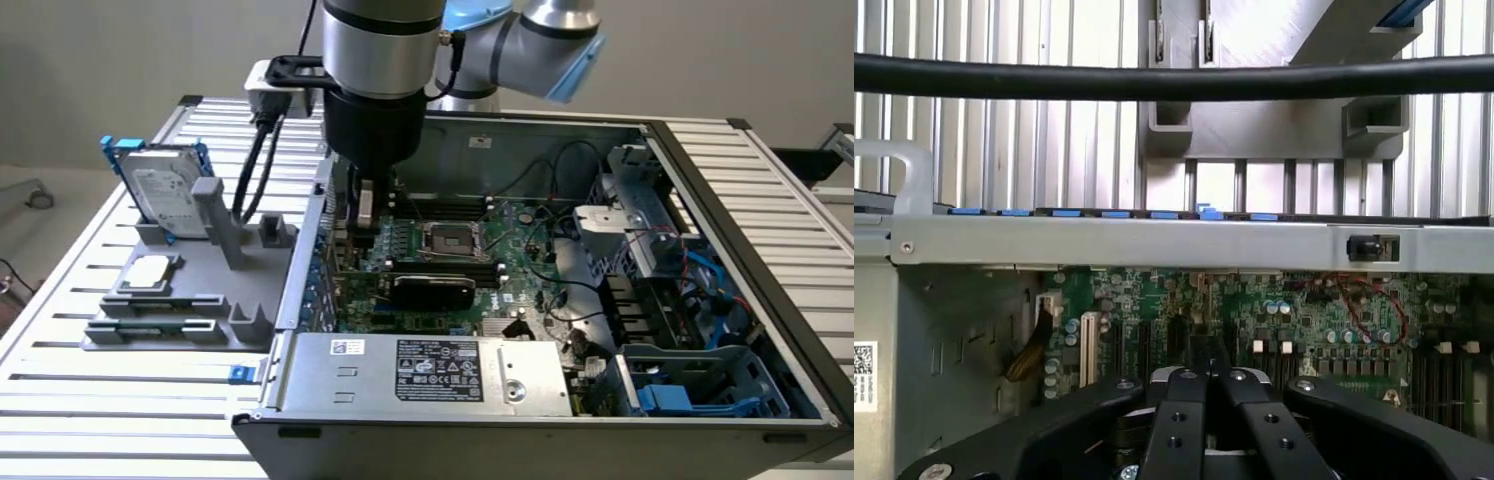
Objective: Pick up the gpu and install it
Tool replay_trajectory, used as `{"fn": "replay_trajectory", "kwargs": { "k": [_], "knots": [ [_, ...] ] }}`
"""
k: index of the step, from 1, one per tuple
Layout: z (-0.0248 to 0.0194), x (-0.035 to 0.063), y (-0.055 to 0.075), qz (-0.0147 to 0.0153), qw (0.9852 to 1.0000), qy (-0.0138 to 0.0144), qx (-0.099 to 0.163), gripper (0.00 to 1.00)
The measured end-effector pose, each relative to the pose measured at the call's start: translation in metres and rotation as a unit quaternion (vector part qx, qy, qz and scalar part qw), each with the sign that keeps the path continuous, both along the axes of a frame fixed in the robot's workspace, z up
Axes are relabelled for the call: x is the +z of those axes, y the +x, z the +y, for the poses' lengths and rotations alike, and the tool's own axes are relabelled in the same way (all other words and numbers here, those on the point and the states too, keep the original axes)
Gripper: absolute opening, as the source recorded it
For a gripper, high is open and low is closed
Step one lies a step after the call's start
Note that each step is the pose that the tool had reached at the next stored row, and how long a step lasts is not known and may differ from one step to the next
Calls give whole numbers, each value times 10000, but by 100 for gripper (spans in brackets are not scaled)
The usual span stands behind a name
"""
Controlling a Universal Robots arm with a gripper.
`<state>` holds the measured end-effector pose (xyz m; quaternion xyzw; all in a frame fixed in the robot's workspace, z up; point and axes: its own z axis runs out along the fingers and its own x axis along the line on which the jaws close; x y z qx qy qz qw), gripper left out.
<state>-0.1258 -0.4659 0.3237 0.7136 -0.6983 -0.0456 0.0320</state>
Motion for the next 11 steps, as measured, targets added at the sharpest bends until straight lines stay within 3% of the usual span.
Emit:
{"fn": "replay_trajectory", "kwargs": {
  "k": [6,11],
  "knots": [
    [-34,53,196,-14,10000,39,13,11],
    [-49,77,356,-67,10000,61,16,11]
  ]
}}
